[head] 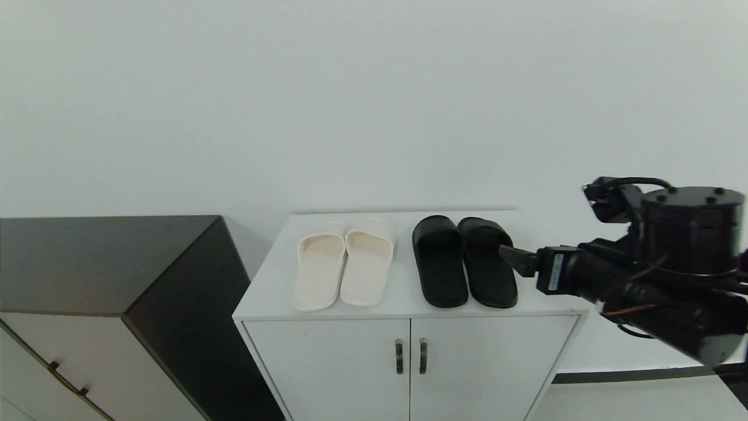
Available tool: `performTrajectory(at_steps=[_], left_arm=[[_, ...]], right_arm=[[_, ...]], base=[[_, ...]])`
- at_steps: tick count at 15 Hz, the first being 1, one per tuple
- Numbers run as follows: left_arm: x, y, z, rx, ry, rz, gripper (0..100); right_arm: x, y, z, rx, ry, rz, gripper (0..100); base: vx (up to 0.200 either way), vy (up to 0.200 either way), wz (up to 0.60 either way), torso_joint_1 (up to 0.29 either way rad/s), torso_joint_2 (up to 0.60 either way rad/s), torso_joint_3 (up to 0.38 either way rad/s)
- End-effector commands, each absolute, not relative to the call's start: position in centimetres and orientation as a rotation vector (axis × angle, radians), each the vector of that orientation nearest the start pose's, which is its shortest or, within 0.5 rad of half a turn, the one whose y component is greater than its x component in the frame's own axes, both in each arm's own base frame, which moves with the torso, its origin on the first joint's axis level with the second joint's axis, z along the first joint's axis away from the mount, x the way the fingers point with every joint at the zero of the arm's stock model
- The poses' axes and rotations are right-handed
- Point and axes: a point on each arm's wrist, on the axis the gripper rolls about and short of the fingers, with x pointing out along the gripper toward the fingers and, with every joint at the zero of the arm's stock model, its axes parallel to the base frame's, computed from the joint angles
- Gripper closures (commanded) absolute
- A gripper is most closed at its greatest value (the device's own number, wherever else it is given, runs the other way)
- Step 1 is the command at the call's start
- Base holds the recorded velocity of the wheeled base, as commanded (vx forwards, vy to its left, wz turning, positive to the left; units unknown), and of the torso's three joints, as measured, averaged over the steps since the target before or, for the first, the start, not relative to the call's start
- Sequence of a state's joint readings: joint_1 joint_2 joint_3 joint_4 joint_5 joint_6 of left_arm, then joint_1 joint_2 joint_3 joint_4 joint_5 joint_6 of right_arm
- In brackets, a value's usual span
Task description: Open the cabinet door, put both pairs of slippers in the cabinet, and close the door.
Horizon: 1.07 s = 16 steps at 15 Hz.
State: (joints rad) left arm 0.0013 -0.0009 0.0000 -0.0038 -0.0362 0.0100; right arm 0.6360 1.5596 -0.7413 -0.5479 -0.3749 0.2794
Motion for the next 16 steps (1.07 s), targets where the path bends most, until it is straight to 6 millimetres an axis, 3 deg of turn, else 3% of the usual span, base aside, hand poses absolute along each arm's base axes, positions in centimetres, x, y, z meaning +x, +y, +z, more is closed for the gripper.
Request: performTrajectory(at_steps=[1,5,9,16], left_arm=[[-2.3,-0.1,7.6,0.011,-0.005,-0.035,100],[-2.3,-0.1,7.6,0.009,-0.005,-0.035,100],[-2.3,-0.1,7.6,0.005,-0.005,-0.035,100],[-2.3,-0.1,7.6,0.0,-0.005,-0.034,100]], right_arm=[[27.1,19.2,16.1,0.1,0.288,0.166,0],[30.6,21.8,15.6,0.066,0.25,0.146,0],[33.0,23.4,13.6,0.036,0.263,0.138,0],[37.6,24.7,11.1,0.034,0.249,0.103,0]], base=[[0.0,0.0,0.0,0.0,0.0,0.0],[0.0,0.0,0.0,0.0,0.0,0.0],[0.0,0.0,0.0,0.0,0.0,0.0],[0.0,0.0,0.0,0.0,0.0,0.0]])
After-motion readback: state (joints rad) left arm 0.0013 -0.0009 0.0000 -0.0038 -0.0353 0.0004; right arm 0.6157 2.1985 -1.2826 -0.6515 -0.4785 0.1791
